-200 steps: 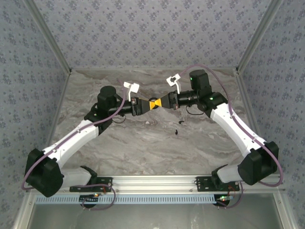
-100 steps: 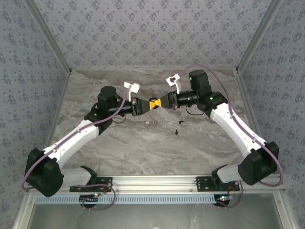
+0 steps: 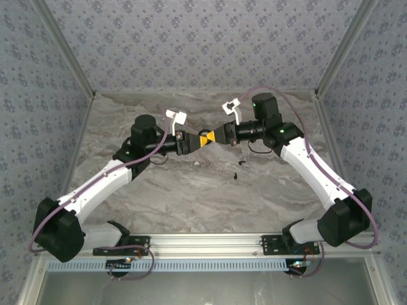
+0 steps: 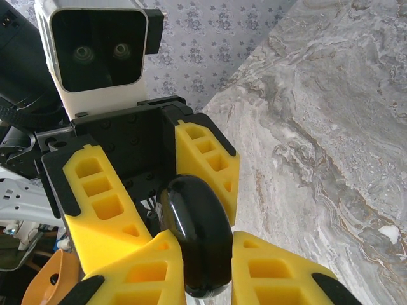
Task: Insert the wireless bluetooth earbuds into the charging case
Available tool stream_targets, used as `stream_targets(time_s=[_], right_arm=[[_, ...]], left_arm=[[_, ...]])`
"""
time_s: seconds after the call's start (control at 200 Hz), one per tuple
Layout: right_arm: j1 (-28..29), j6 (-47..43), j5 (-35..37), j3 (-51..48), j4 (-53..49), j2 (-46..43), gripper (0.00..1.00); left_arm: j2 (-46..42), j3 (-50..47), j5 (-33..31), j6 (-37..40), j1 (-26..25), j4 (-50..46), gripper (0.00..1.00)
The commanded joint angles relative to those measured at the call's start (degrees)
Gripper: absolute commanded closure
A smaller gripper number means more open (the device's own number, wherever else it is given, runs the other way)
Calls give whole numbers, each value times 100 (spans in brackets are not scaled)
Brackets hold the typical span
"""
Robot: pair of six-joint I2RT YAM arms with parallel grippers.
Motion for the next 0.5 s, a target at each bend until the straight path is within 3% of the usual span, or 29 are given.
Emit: stream_targets(time_s=[0.0, 0.495], right_arm=[[41, 9, 34, 225, 39, 1, 81], [96, -99, -50, 222, -99, 1, 80]], left_arm=[[23, 203, -17, 140, -42, -14, 54], [107, 266, -113, 134, -68, 47, 59]])
